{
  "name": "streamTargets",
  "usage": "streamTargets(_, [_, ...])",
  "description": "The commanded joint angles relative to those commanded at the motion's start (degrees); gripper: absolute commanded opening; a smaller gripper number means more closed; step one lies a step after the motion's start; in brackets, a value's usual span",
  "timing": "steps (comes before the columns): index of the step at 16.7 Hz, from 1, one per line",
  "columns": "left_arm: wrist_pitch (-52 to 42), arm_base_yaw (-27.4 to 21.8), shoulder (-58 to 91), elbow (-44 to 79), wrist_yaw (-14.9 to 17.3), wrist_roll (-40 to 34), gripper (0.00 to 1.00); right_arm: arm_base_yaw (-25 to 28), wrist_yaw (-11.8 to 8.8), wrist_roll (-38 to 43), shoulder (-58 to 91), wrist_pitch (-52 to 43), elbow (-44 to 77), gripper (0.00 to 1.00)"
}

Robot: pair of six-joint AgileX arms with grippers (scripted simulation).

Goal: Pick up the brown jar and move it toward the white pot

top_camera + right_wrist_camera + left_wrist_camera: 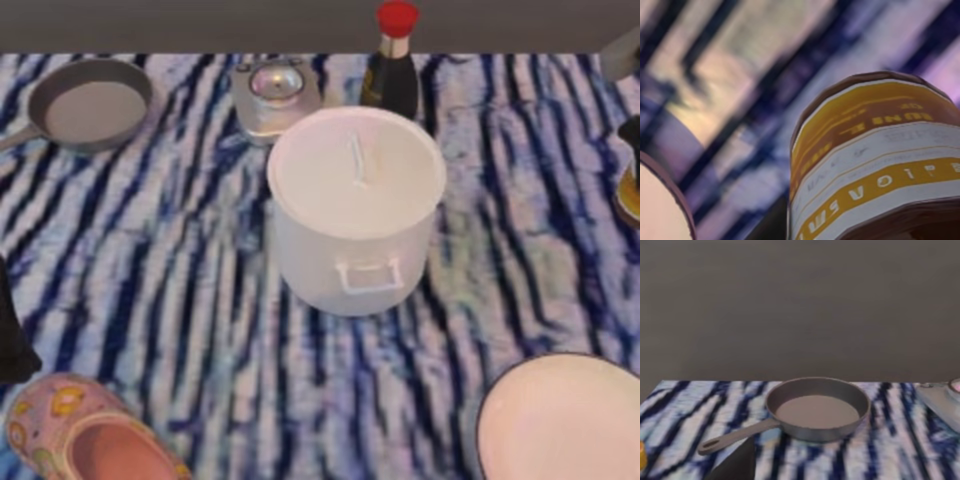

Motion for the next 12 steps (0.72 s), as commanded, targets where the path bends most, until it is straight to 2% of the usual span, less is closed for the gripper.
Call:
streamTargets(2, [0.00, 0.00, 0.00, 0.00, 0.00, 0.00, 1.00, 0.59, -0.01, 1.98, 0.39, 0.25, 0.12, 0.00])
streamTargets(5, [0.00, 0.00, 0.00, 0.00, 0.00, 0.00, 1.00, 2.61, -0.07, 9.15, 1.77, 1.05, 0.57, 0.00])
streamTargets(12, [0.00, 0.00, 0.00, 0.00, 0.00, 0.00, 1.00, 9.29, -0.25, 37.15, 5.67, 4.66, 1.99, 0.00])
